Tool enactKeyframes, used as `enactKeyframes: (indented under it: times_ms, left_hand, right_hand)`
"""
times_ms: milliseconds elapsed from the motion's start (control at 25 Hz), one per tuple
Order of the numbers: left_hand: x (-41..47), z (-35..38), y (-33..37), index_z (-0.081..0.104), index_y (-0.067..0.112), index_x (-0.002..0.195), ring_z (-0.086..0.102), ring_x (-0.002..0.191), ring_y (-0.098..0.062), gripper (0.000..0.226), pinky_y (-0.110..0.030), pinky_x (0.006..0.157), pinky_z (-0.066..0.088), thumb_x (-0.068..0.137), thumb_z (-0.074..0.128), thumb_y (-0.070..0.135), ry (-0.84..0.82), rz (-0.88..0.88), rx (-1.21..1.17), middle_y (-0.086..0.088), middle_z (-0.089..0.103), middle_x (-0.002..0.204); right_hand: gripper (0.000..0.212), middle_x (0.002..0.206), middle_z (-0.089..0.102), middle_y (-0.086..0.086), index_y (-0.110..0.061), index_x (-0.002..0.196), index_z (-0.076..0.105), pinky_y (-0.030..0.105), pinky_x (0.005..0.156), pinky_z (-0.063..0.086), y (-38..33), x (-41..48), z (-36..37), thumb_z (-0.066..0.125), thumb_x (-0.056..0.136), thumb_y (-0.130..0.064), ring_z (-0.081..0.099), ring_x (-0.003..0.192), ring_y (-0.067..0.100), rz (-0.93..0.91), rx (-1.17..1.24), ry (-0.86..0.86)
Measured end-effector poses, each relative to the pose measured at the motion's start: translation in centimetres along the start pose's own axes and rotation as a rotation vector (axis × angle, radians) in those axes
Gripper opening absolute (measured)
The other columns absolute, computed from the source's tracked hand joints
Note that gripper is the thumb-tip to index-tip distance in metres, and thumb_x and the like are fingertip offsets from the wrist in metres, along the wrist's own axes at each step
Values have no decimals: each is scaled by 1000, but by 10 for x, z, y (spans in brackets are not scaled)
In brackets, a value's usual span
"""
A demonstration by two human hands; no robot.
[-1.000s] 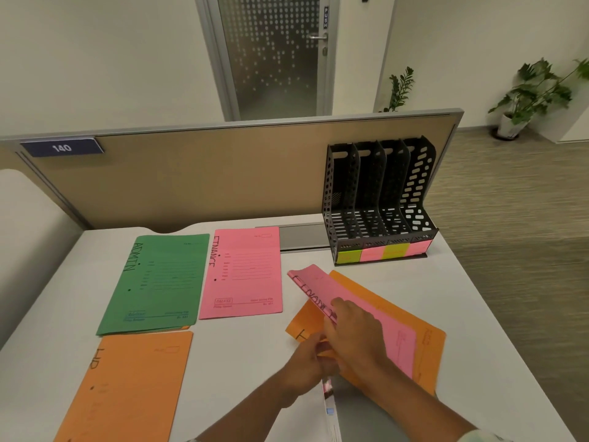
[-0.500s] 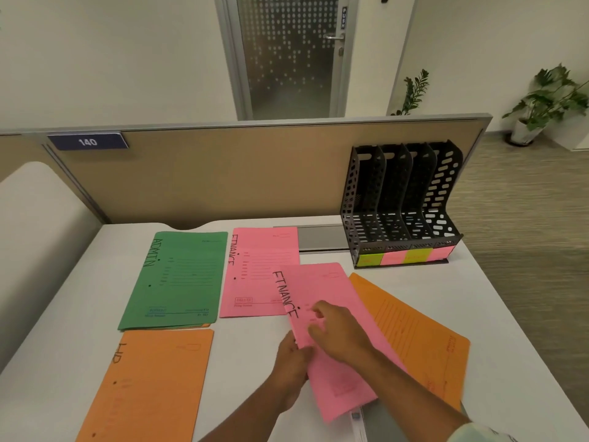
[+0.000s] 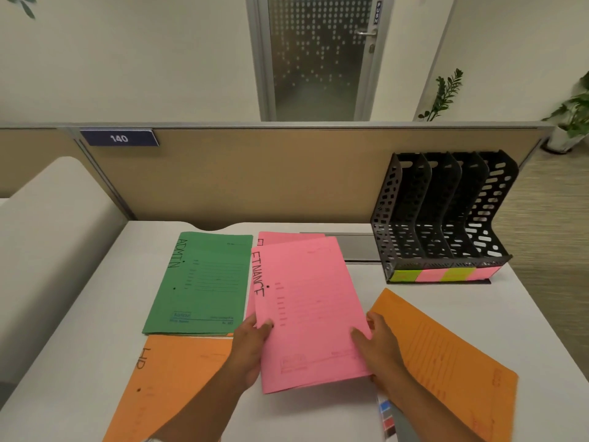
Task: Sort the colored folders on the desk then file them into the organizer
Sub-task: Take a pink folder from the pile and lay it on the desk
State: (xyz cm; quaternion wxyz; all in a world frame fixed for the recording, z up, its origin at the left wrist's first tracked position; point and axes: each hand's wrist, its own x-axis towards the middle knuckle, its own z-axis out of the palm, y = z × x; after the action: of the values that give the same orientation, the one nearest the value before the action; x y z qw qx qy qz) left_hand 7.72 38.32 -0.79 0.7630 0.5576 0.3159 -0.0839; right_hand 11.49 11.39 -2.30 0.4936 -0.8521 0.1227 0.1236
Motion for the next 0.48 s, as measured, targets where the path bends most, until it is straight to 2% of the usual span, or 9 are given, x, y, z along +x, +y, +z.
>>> enactKeyframes:
  times_ms: [120,200,280,360,400,480]
  left_hand:
    - [28,-14,22,72,17,122,77,99,-35,26,-55,90,63,106,55,5,45,30,36,-11,81,111]
    - [49,-20,36,75,17,120,78,97,-34,23,-52,88,65,105,58,10,71,53,130,-9,82,107]
    - [69,-24,44,76,15,118,79,92,-31,22,-40,75,66,105,59,14,96,54,243,-9,82,105]
    - [85,-29,47,74,16,115,76,82,-24,25,-26,56,59,104,55,6,88,21,319,-9,81,103]
    - [90,-30,47,71,19,115,75,82,-21,29,-24,54,57,103,53,0,76,-5,355,-8,80,104]
    - [98,-33,42,67,26,110,75,88,-19,40,-26,62,61,100,52,-10,56,-46,417,-4,79,102]
  right_hand:
    - [22,101,78,4,-14,117,68,45,76,62,-18,8,15,67,96,-12,75,89,24,91,347,-70]
    - [18,97,79,3,-17,112,70,45,71,63,-27,20,29,65,97,-8,77,86,25,116,423,-45]
    - [19,96,79,2,-20,108,70,44,71,64,-36,33,43,64,97,-7,76,84,23,125,435,6]
    - [18,97,78,1,-20,108,70,43,72,64,-42,52,55,64,97,-8,75,85,22,124,414,49]
    - [17,97,77,1,-20,109,69,40,71,63,-44,61,58,63,97,-8,74,86,21,120,389,60]
    - [18,100,75,1,-18,112,68,35,70,60,-48,78,64,62,98,-9,72,87,19,113,307,80]
